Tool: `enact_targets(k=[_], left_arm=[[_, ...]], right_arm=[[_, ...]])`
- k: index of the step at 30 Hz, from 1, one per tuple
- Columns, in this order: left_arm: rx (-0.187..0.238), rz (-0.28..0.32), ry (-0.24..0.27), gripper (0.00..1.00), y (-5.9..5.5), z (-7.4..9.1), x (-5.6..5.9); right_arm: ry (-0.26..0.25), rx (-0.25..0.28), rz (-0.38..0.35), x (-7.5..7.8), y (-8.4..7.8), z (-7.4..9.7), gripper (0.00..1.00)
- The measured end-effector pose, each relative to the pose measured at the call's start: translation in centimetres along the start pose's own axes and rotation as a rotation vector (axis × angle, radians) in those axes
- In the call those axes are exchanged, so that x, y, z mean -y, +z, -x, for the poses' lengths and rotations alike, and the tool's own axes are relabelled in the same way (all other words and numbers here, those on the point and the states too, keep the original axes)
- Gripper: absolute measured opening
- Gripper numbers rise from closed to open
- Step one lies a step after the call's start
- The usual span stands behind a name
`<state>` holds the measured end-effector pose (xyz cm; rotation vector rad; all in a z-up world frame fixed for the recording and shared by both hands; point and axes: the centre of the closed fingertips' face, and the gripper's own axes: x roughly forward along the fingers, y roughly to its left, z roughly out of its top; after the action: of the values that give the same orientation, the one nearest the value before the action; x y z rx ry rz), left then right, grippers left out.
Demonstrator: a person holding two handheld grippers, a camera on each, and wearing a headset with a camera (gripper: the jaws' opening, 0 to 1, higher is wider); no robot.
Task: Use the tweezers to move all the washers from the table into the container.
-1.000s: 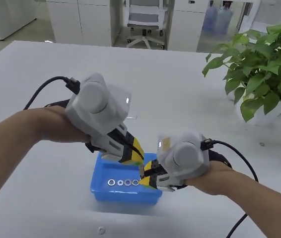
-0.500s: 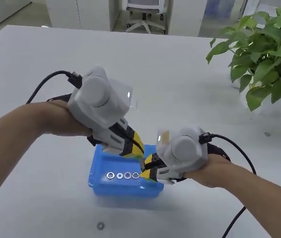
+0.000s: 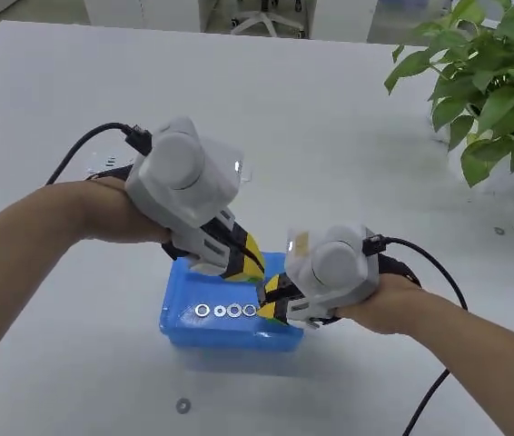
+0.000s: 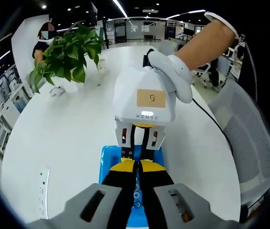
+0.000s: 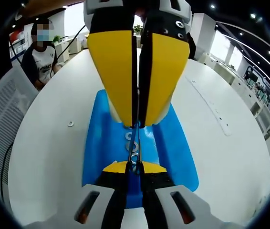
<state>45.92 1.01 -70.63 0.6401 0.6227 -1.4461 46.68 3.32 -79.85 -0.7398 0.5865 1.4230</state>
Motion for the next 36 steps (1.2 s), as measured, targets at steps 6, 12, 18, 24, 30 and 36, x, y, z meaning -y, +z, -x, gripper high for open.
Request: enact_targets(k=[6, 12, 18, 24, 30, 36], left_arm=[[0.005, 0.007, 0.005, 0.05, -0.1, 0.1, -0.2], [0.005, 0.003, 0.005, 0.05, 0.0, 0.1, -0.1], [-0.001, 0.0, 0.005, 0.05, -0.1, 0.2, 0.0], [-0.001, -0.002, 0.011, 0.05, 0.1, 0.7, 0.1], [0.001, -0.009, 0.022, 0.05, 0.7, 1.4, 0.6], [0.0, -0.019, 0.035, 0.05, 1.4, 2.4, 1.3]], right_arm=[[0.004, 0.007, -0.007, 0.1, 0.1, -0.1, 0.1], [0.003, 0.001, 0.0, 0.1, 0.1, -0.1, 0.11], [0.007, -0.002, 0.007, -0.2, 0.3, -0.1, 0.11], [0.003, -0.001, 0.017, -0.1, 0.6, 0.1, 0.11], [-0.006, 0.002, 0.026, -0.4, 1.4, 0.8, 0.11], [-0.018, 0.005, 0.038, -0.8, 2.3, 1.8, 0.11]])
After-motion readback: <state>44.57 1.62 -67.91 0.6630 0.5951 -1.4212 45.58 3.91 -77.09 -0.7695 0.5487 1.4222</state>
